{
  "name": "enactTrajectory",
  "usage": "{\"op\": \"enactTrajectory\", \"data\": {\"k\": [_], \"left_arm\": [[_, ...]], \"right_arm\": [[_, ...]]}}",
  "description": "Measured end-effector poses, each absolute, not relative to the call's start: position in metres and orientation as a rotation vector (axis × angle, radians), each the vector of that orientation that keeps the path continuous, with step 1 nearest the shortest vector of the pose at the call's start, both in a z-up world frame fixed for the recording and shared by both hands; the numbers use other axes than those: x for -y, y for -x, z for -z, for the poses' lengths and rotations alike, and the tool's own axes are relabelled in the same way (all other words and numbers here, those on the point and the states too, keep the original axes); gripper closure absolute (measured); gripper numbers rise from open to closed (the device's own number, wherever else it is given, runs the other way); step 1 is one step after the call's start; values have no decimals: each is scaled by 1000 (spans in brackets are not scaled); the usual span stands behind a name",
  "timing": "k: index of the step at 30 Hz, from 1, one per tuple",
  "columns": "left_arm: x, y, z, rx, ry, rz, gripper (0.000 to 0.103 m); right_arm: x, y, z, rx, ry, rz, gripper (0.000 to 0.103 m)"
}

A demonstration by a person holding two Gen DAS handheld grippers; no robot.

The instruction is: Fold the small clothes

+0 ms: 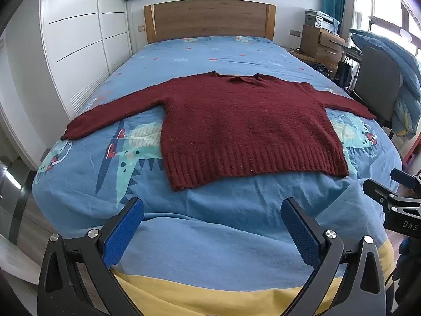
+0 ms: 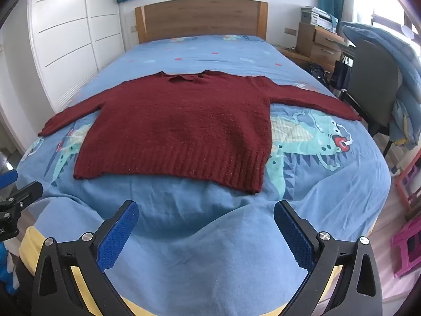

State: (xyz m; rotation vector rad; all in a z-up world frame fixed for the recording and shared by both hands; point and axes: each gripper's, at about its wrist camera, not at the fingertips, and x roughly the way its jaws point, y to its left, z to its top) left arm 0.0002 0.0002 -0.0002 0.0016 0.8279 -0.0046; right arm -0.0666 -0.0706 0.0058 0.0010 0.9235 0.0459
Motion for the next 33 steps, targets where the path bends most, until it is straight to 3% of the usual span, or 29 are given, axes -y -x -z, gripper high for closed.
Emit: {"op": "enactTrajectory", "data": {"k": [33], "left_arm": [[-2, 0, -4, -822, 18, 8, 1]], "right_arm": [[73, 69, -8, -916, 23, -21, 0]]}}
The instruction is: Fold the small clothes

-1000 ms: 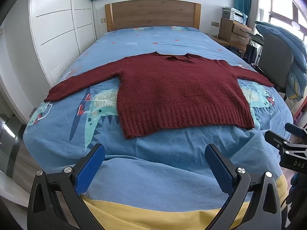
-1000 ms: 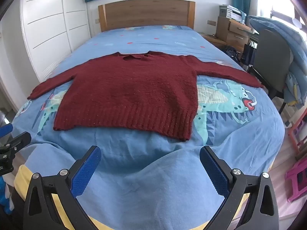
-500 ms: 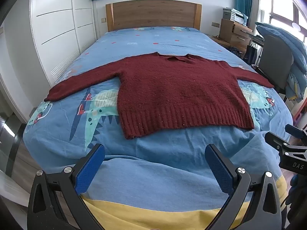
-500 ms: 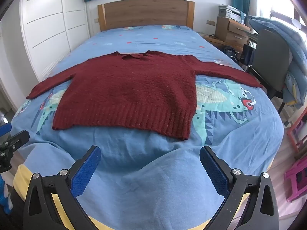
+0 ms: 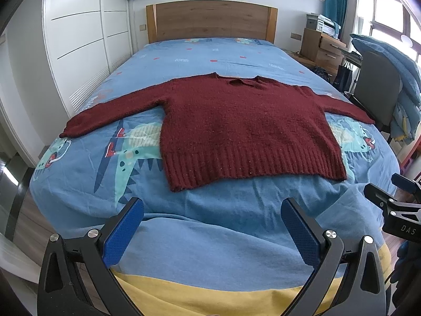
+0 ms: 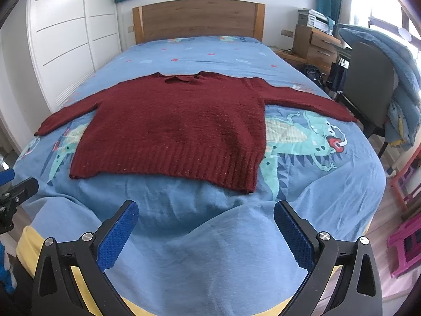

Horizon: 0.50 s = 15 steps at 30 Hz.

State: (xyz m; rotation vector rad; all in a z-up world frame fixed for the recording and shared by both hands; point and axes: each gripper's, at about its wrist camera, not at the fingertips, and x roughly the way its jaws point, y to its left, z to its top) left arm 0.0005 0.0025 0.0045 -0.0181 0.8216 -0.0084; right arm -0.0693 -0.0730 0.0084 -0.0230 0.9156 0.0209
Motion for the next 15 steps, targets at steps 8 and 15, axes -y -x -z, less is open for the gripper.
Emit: {"op": "enactTrajectory", "data": {"k": [8, 15], "left_arm": [[-3, 1, -5, -820, 23, 12, 1], [-2, 1, -2, -818, 29, 14, 1]], "right_arm": [[73, 71, -11, -910, 27, -14, 0], [74, 71, -11, -910, 30, -13, 0]]}}
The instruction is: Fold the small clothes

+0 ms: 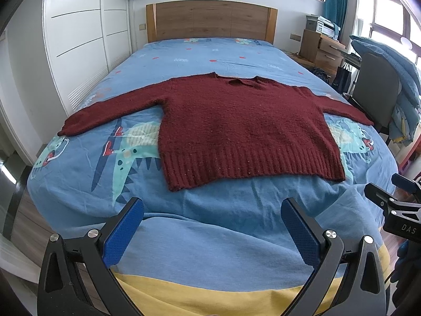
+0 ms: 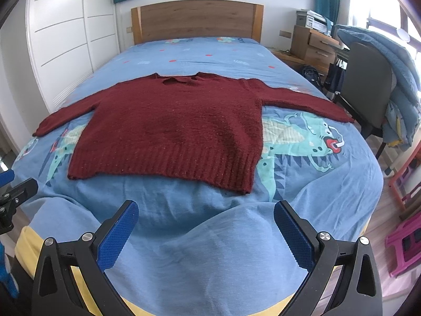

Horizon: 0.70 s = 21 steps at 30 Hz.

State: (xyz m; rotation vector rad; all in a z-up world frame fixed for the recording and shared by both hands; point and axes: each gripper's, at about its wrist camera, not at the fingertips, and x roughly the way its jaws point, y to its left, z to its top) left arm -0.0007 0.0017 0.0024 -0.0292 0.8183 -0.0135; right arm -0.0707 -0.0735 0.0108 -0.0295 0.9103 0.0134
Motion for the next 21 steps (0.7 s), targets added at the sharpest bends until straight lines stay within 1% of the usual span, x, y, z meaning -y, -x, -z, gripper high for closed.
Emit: {"op": "enactTrajectory", "data": {"k": [21], "left_arm": [[-3, -2, 4, -816, 31, 14, 1]], "right_arm": [[81, 69, -9, -914, 23, -2, 0]]}}
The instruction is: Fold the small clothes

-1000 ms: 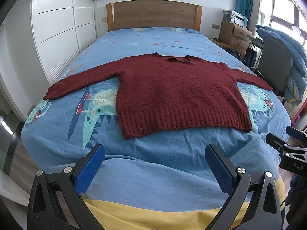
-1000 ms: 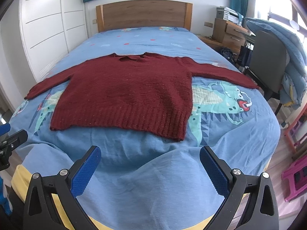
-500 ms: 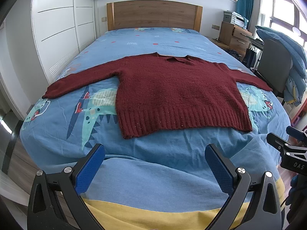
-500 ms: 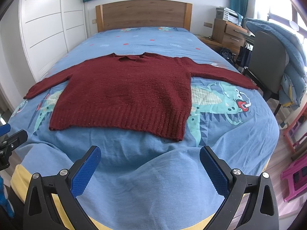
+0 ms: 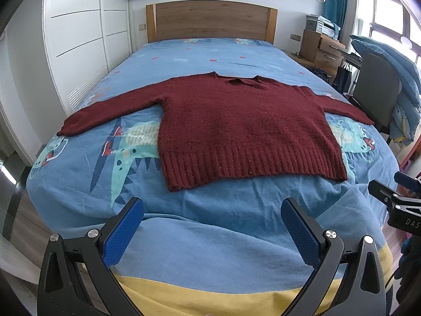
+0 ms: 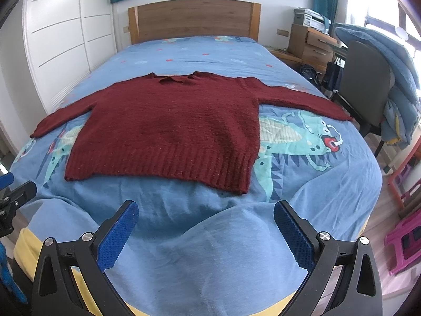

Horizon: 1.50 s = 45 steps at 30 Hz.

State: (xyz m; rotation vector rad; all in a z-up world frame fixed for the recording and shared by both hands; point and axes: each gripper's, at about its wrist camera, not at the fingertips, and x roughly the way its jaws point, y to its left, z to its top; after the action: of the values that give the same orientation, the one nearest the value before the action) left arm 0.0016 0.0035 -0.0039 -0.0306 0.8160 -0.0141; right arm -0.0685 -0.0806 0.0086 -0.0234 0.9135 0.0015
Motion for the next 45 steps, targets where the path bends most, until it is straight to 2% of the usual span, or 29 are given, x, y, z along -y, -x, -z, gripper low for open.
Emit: {"op": "enactTrajectory", "data": {"k": [45], "left_arm": [[-6, -14, -9, -858, -22, -71, 1]], "right_arm": [[104, 55, -19, -874, -17, -18, 0]]}}
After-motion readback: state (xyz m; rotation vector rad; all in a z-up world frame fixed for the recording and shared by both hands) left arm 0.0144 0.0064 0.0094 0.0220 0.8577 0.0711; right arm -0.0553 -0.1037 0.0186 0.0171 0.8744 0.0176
